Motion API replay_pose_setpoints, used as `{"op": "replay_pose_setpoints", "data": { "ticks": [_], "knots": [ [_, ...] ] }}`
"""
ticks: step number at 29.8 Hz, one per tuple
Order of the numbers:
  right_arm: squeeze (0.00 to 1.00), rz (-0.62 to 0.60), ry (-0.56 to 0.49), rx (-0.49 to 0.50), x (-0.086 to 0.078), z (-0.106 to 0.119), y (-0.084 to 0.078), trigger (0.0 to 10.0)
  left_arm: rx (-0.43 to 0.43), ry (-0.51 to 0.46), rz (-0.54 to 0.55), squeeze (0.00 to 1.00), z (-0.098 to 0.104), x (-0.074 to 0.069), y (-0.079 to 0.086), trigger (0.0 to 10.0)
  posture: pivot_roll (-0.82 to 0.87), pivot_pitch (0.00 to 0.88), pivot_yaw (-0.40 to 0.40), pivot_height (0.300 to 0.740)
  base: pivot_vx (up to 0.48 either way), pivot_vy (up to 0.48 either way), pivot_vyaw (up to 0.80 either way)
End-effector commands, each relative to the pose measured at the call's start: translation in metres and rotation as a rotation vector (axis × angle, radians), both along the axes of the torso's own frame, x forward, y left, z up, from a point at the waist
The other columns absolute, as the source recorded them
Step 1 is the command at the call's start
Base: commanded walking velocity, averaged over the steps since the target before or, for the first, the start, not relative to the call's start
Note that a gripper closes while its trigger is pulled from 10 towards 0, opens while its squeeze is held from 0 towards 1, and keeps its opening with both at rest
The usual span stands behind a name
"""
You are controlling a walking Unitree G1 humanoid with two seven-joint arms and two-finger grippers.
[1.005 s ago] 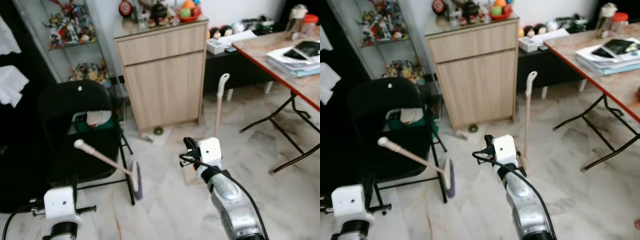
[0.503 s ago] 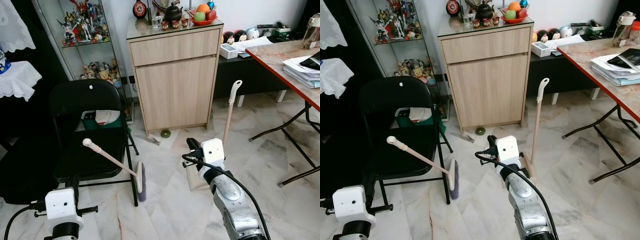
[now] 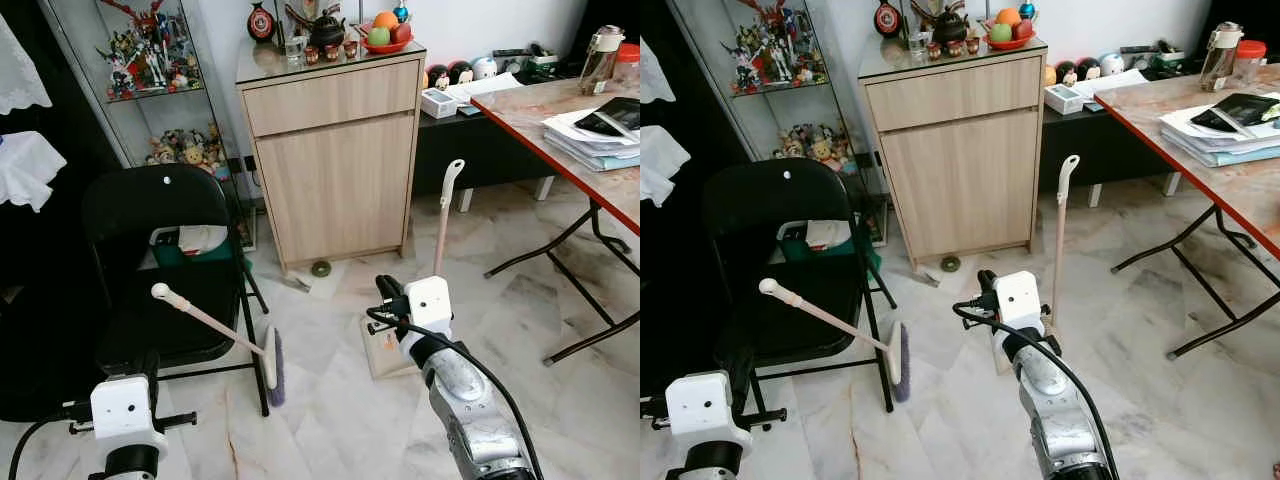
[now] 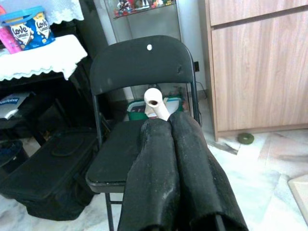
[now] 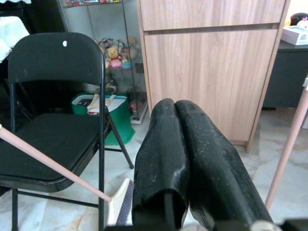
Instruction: Sweep floor
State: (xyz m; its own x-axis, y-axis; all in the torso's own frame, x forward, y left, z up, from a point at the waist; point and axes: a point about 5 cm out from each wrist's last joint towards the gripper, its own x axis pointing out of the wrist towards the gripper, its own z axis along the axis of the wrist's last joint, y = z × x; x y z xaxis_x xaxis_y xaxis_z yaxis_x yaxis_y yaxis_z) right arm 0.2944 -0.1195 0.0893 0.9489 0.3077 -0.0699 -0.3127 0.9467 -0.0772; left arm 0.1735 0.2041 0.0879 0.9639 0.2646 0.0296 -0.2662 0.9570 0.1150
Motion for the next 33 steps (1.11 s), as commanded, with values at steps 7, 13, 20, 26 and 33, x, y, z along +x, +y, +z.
{"op": "replay_pose_setpoints", "data": {
  "ticks": [7,13,20,26,33],
  "knots": [
    [0.00,0.019,-0.020,0.018,0.0017,0.0047,0.0061,10.0,0.007,0.005,0.005,0.00,0.0007,0.0006,0.0032,10.0,-0.14,0.000,0.116,0.740,0.000,0.462,0.00],
    [0.00,0.019,-0.020,0.018,0.0016,0.0046,0.0066,10.0,0.012,0.002,0.006,0.00,0.0015,0.0003,0.0038,10.0,-0.14,0.000,0.117,0.740,0.000,0.265,0.00],
    [0.00,0.020,-0.019,0.022,0.0015,0.0041,0.0082,10.0,0.026,-0.025,-0.008,0.00,0.0061,0.0004,0.0037,10.0,-0.13,0.000,0.121,0.740,0.000,0.000,0.00],
    [0.00,0.019,-0.019,0.027,0.0015,0.0035,0.0088,10.0,0.032,-0.015,-0.019,0.00,0.0060,0.0013,0.0025,10.0,-0.13,0.000,0.124,0.740,0.000,0.000,0.00],
    [0.00,0.016,-0.019,0.030,0.0012,0.0028,0.0095,10.0,0.043,-0.007,-0.018,0.00,0.0056,0.0010,0.0035,10.0,-0.13,0.000,0.129,0.740,0.000,0.000,0.00]
  ]
}}
